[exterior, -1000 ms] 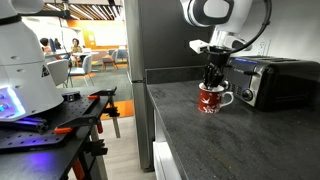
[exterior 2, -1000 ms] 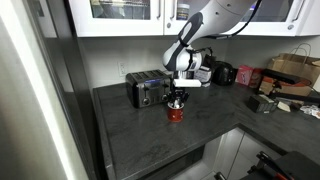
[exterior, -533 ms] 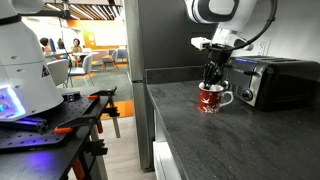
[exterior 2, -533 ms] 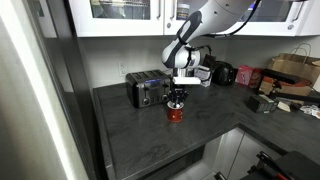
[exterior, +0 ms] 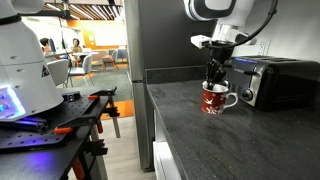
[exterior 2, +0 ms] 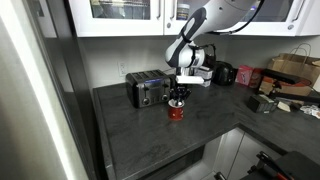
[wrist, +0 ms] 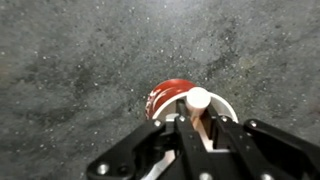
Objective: Take the marker from the red cup and place it on the counter
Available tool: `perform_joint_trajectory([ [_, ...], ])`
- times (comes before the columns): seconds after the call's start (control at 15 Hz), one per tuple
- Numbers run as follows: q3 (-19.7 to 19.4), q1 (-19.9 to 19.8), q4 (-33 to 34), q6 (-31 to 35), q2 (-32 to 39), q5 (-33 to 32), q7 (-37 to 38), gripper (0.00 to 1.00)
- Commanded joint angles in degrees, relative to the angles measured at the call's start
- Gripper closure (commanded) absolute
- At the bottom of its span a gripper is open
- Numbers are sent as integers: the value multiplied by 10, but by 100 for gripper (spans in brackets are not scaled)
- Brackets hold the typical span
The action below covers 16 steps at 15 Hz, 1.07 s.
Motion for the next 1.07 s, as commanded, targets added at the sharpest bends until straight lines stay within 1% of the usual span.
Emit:
perform_joint_trajectory([
  [0.0, 25, -22, -125, 132, -95, 46, -51, 95],
  [0.13, 25, -19, -171, 147, -142, 46, -60, 95],
  [0.27, 12, -6, -213, 127, -196, 19, -50, 95],
  [0.4, -7, 9, -256, 106, -249, -27, -18, 95],
  [0.47, -17, 15, -276, 110, -270, -56, 9, 95],
  [0.53, -20, 11, -295, 123, -287, -61, 30, 95],
  [0.6, -32, 14, -310, 132, -298, -88, 83, 95],
  [0.67, -29, 5, -321, 140, -305, -68, 81, 95],
  [0.73, -36, 3, -331, 157, -304, -74, 113, 95],
  [0.8, -37, -1, -338, 168, -302, -55, 116, 95],
  [0.87, -46, 0, -345, 189, -292, -77, 154, 95],
  [0.93, -51, 0, -349, 212, -280, -73, 170, 95],
  [1.0, -63, 3, -351, 232, -264, -102, 214, 95],
])
